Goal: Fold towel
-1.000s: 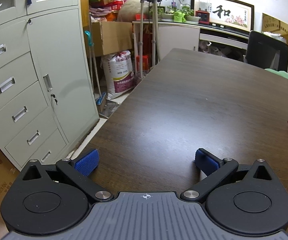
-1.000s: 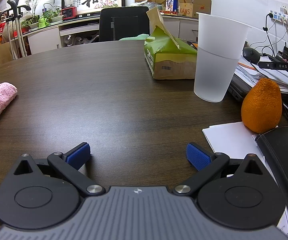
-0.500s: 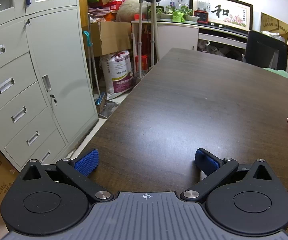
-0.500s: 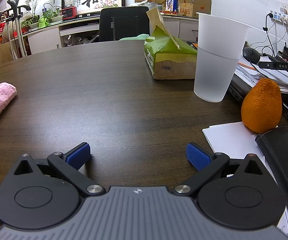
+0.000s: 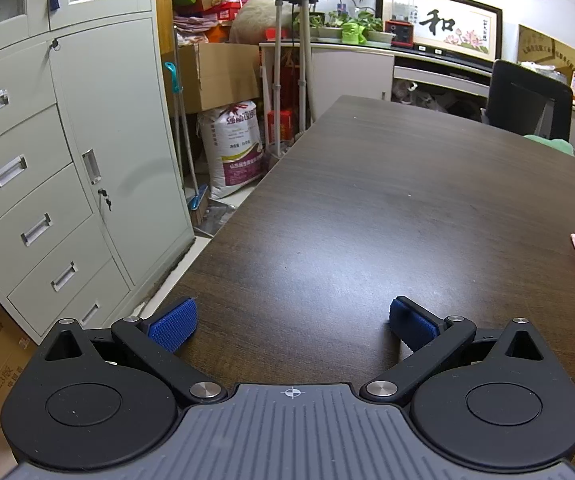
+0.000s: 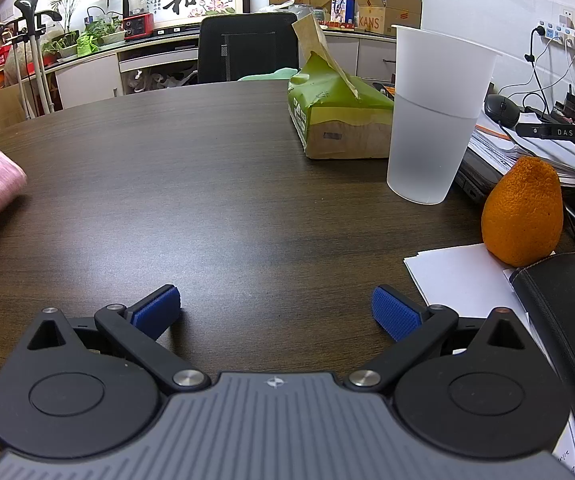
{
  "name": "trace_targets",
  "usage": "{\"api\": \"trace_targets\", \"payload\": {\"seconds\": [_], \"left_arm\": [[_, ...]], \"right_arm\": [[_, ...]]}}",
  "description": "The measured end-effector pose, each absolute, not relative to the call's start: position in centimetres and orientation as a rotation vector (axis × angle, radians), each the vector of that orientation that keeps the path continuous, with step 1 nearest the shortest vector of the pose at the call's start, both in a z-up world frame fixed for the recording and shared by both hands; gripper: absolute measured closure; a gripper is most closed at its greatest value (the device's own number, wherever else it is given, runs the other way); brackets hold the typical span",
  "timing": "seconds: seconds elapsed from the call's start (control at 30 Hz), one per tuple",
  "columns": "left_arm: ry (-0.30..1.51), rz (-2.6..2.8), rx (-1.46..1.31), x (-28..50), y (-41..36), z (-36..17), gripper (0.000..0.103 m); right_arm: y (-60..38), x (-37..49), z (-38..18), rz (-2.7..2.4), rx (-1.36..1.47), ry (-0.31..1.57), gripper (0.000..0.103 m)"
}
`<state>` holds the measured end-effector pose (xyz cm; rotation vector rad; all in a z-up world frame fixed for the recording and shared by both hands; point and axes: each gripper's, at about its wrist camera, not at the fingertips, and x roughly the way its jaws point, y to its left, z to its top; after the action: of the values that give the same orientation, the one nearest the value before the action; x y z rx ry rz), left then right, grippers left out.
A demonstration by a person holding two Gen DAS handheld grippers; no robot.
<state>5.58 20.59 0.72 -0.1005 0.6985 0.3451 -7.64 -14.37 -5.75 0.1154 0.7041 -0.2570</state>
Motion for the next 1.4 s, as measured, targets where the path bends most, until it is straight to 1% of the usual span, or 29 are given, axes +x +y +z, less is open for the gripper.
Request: {"api": "trace_targets", "payload": {"seconds": [1.4], "left_arm": [[0.699, 0.334, -0.096, 5.80, 20.44, 0.70, 0.000]], "right_arm": [[-14.36, -7.63, -5.75, -0.257, 0.115, 0.704, 0.000]]}}
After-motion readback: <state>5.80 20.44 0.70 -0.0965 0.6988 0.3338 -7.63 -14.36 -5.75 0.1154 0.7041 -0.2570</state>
